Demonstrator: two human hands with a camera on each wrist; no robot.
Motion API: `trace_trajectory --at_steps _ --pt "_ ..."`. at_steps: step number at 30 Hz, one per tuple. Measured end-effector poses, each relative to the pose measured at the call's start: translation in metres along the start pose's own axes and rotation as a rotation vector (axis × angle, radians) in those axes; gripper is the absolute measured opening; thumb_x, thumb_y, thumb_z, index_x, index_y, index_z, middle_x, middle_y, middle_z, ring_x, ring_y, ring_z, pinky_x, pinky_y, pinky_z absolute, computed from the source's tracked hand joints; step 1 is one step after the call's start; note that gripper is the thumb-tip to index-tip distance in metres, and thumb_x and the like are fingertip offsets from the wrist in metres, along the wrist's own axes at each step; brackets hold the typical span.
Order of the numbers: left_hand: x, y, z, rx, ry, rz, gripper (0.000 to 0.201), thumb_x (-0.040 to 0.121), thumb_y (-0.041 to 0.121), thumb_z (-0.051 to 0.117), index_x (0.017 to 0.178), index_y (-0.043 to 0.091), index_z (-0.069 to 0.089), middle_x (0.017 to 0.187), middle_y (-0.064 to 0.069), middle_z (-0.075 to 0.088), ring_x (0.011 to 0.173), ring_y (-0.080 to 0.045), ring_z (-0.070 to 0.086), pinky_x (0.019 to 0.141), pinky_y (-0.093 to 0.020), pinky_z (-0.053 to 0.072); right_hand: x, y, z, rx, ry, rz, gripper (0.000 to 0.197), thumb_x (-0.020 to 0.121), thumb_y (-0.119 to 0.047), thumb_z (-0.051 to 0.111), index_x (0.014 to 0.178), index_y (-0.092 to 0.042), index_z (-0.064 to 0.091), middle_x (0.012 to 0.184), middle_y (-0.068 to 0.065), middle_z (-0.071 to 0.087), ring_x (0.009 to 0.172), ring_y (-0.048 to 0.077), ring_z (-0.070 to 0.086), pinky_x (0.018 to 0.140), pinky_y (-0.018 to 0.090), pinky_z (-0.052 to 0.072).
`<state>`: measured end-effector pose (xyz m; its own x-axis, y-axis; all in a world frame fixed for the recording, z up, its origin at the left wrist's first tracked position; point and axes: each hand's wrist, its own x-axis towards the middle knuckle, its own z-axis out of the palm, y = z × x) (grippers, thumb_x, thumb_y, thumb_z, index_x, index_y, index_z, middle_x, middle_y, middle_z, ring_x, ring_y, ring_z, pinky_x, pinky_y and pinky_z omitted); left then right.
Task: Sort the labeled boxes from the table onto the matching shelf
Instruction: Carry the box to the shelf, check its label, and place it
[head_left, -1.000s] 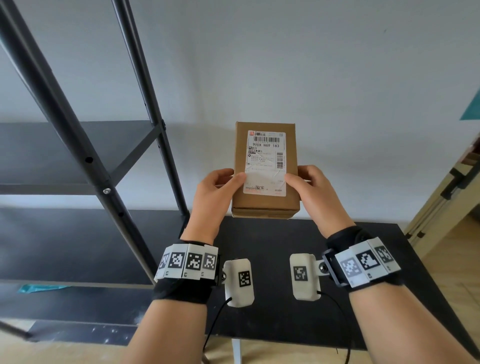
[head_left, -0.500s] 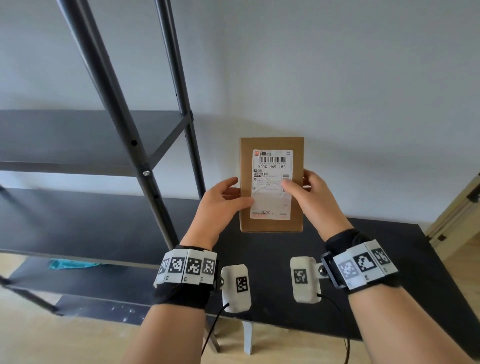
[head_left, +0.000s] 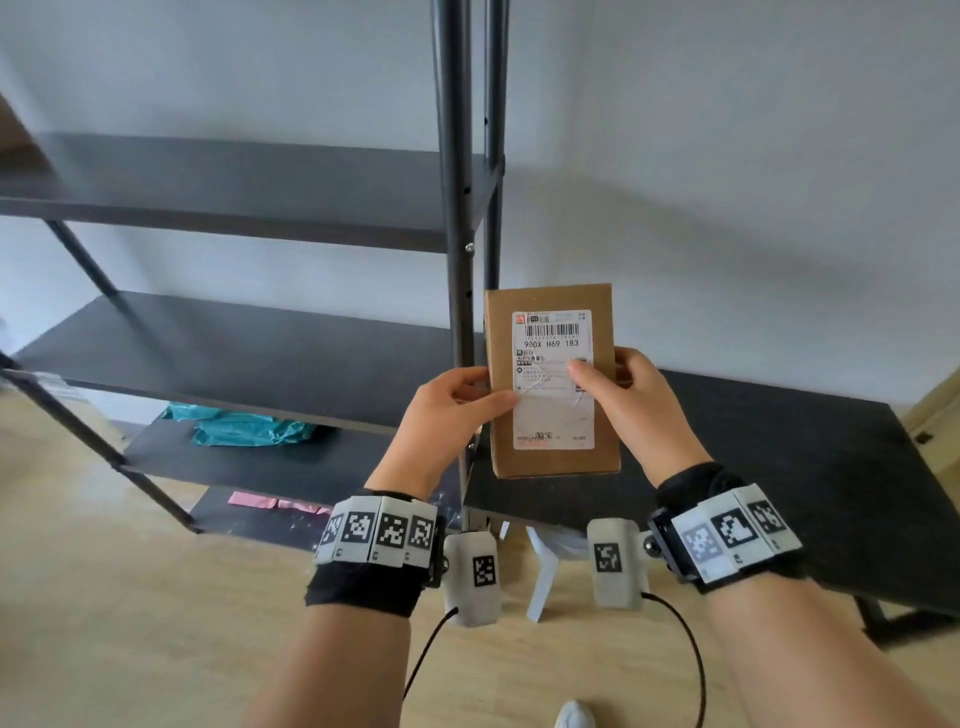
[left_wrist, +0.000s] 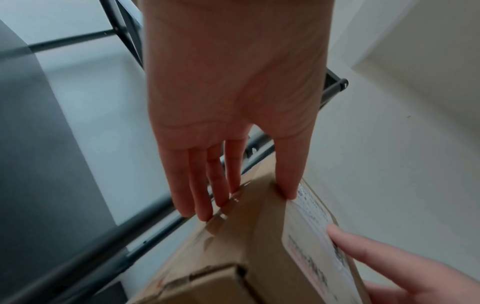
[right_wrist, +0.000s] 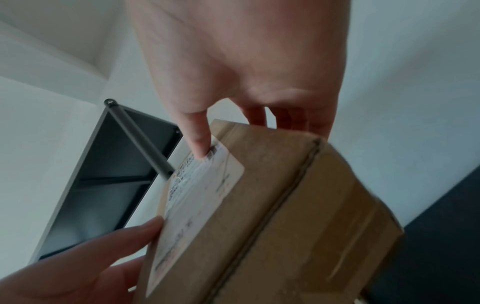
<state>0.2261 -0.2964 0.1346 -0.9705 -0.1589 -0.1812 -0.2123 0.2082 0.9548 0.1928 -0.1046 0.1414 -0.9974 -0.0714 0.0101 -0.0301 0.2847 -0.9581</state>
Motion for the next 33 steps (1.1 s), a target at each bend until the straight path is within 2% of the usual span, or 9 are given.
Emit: trace_trajectory --at_steps 2,8,13,15,19,23,25,28,33 --pt "-0.018 -0.014 -0.026 -0.009 0.03 -0.011 0.047 0.085 0.036 0.075 0.128 0.024 0.063 0.105 0.009 0.074 0.099 -0.008 0.069 0.089 -0.029 0.055 -0.017 -0.003 0.026 0.018 -0.025 0.004 0.03 0.091 -0.041 0.063 0.116 -0.028 0.055 0.101 -0.019 0.064 0.089 -0.005 0.06 0.064 0.015 0.045" --pt "-0.065 -0.052 -0.109 -0.018 0.153 -0.064 0.043 0.086 0.035 0.074 0.126 0.024 0.063 0.101 0.01 0.074 0.094 -0.003 0.067 0.085 -0.026 0.054 -0.052 -0.022 0.116 0.042 -0.152 -0.014 0.027 0.09 -0.041 0.065 0.112 -0.029 0.055 0.102 -0.015 0.067 0.09 0.001 0.065 0.066 0.017 0.048" --pt "-0.092 -0.077 -0.175 -0.078 0.274 -0.121 0.043 0.087 0.033 0.073 0.127 0.02 0.062 0.107 0.003 0.074 0.099 -0.013 0.07 0.095 -0.04 0.057 -0.067 -0.037 0.192 0.041 -0.274 -0.033 0.024 0.089 -0.044 0.065 0.108 -0.031 0.059 0.102 -0.014 0.069 0.091 0.003 0.067 0.069 0.019 0.051" --pt "-0.1 -0.09 -0.203 -0.103 0.345 -0.145 0.046 0.086 0.033 0.074 0.128 0.019 0.062 0.106 0.001 0.074 0.099 -0.017 0.072 0.089 -0.039 0.06 -0.069 -0.044 0.224 0.034 -0.341 -0.046 0.024 0.089 -0.044 0.065 0.108 -0.031 0.059 0.101 -0.015 0.068 0.09 0.0 0.066 0.066 0.016 0.051" --pt "-0.107 -0.115 -0.258 -0.138 0.496 -0.16 0.05 0.086 0.031 0.075 0.13 0.016 0.059 0.101 -0.001 0.074 0.091 -0.013 0.072 0.069 -0.023 0.056 -0.062 -0.061 0.29 0.041 -0.466 -0.073 0.025 0.09 -0.041 0.065 0.111 -0.027 0.059 0.095 -0.019 0.065 0.083 -0.005 0.063 0.051 0.005 0.046" --pt "-0.103 -0.131 -0.312 -0.162 0.616 -0.185 0.047 0.087 0.024 0.074 0.128 0.009 0.056 0.107 -0.008 0.072 0.09 -0.013 0.069 0.06 -0.015 0.049 -0.043 -0.072 0.363 0.028 -0.564 -0.095 0.029 0.089 -0.041 0.066 0.113 -0.025 0.06 0.097 -0.017 0.066 0.088 -0.002 0.063 0.058 0.012 0.045" --pt "-0.095 -0.139 -0.341 -0.154 0.668 -0.187 0.042 0.087 0.022 0.074 0.123 0.006 0.058 0.107 -0.01 0.071 0.085 -0.01 0.067 0.055 -0.012 0.05 -0.03 -0.077 0.4 0.028 -0.606 -0.105 0.028 0.09 -0.04 0.065 0.113 -0.026 0.059 0.095 -0.018 0.064 0.084 -0.004 0.062 0.055 0.009 0.044" --pt "-0.078 -0.146 -0.383 -0.148 0.728 -0.21 0.034 0.087 0.021 0.074 0.114 0.005 0.062 0.106 -0.011 0.072 0.084 -0.012 0.067 0.061 -0.016 0.048 -0.006 -0.089 0.454 0.035 -0.671 -0.115 0.024 0.091 -0.037 0.066 0.11 -0.026 0.059 0.093 -0.018 0.063 0.081 -0.003 0.062 0.049 0.006 0.045" --pt "-0.043 -0.154 -0.449 -0.156 0.813 -0.239 0.035 0.087 0.025 0.074 0.117 0.009 0.063 0.108 -0.008 0.072 0.093 -0.014 0.068 0.07 -0.022 0.05 0.036 -0.113 0.534 0.029 -0.729 -0.12 0.02 0.089 -0.037 0.068 0.106 -0.027 0.062 0.095 -0.013 0.068 0.082 0.001 0.065 0.054 0.009 0.046"
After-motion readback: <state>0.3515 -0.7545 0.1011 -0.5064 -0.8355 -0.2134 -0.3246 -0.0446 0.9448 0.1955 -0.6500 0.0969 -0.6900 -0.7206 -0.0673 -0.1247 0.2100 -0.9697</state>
